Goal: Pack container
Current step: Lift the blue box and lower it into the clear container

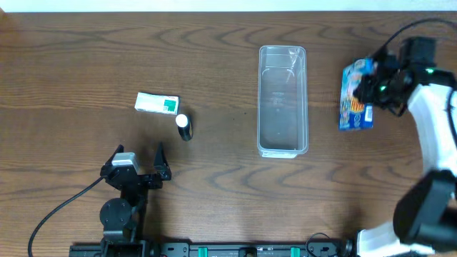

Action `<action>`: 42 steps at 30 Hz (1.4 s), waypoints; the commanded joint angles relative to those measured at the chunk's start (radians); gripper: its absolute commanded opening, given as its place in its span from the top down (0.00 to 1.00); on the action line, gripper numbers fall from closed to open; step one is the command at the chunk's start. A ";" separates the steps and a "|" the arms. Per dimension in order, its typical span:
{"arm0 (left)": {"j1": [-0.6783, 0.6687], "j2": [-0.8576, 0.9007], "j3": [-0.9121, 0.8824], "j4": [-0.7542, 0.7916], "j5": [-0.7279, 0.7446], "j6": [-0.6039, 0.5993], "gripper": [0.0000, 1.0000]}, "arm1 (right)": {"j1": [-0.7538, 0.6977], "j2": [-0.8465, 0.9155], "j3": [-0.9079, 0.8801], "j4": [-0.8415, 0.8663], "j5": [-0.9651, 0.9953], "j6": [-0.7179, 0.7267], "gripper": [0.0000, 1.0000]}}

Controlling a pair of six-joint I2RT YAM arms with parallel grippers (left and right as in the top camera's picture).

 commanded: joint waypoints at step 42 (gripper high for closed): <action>0.005 0.000 -0.032 -0.016 0.011 0.006 0.02 | 0.271 0.183 0.096 0.329 -0.447 0.478 0.68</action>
